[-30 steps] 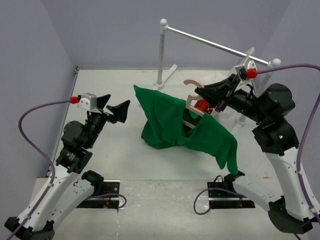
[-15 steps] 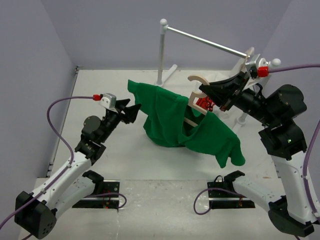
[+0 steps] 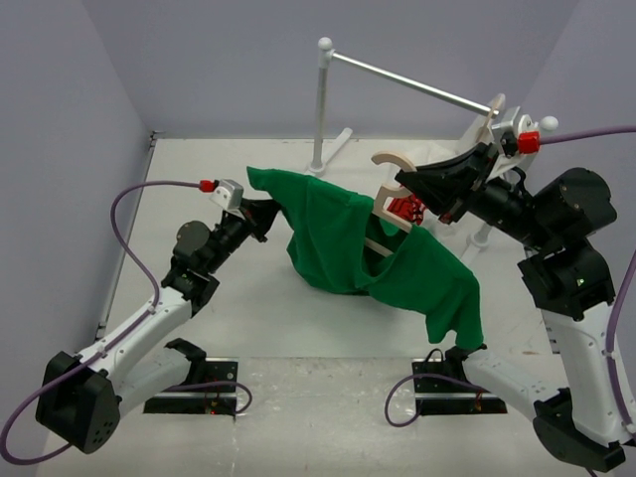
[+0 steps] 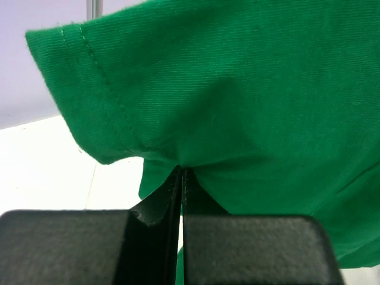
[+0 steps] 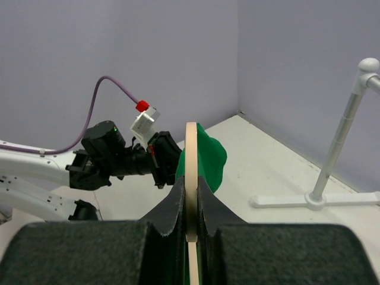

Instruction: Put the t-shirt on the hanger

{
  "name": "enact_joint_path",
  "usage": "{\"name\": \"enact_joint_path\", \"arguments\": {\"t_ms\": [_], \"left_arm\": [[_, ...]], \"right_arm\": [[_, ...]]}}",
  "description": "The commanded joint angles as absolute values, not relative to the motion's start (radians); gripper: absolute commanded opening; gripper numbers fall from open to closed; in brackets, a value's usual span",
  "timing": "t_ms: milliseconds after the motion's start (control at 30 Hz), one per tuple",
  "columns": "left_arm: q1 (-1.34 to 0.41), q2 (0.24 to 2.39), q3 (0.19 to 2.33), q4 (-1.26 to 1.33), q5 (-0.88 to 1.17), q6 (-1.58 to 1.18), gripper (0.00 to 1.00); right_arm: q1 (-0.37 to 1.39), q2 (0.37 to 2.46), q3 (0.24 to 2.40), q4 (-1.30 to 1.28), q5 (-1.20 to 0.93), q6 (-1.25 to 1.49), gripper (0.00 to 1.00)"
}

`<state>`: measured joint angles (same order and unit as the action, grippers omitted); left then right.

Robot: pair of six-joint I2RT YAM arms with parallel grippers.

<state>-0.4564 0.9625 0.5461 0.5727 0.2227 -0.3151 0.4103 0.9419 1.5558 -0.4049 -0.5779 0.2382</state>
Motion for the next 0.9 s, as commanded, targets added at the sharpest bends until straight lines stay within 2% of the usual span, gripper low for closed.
{"name": "enact_joint_path", "arguments": {"t_ms": [0,133,233,367,600,633,700,733,767,833,867], "left_arm": [[-0.444,0.920,0.573,0.613,0.129,-0.326,0.00],[-0.423,0.905,0.611,0.453,-0.153,-0.382,0.00],[-0.369,0.913,0.641,0.327,-0.279,-0.470,0.00],[-0.226,0.915,0.621,0.236,-0.286,-0.649,0.00],[-0.007,0.938,0.555,0.194,-0.179,-0.848,0.00],[-0.002,0.940,0.546,0.203,-0.169,-0.851,0.00],[-0.002,0.937,0.492,0.375,-0.020,-0.823,0.00],[-0.002,0.940,0.468,0.584,0.159,-0.802,0.05],[-0.002,0.948,0.446,0.609,0.266,-0.798,0.21],[-0.005,1.008,0.436,0.910,0.528,-0.827,0.83],[-0.006,1.047,0.448,1.031,0.638,-0.851,0.94]], "right_arm": [[0.406,0.953,1.594,-0.383,-0.537,0.236,0.00],[0.405,0.952,1.563,-0.391,-0.464,0.230,0.00],[0.406,0.942,1.545,-0.391,-0.437,0.226,0.00],[0.407,0.923,1.525,-0.401,-0.395,0.220,0.00],[0.405,0.900,1.523,-0.423,-0.397,0.206,0.00],[0.406,0.900,1.523,-0.423,-0.409,0.206,0.00],[0.405,0.918,1.531,-0.437,-0.468,0.203,0.00],[0.406,0.941,1.547,-0.448,-0.490,0.198,0.00],[0.407,0.943,1.555,-0.458,-0.506,0.194,0.00],[0.407,0.967,1.561,-0.466,-0.541,0.190,0.00],[0.407,0.969,1.562,-0.465,-0.550,0.189,0.00]]}}
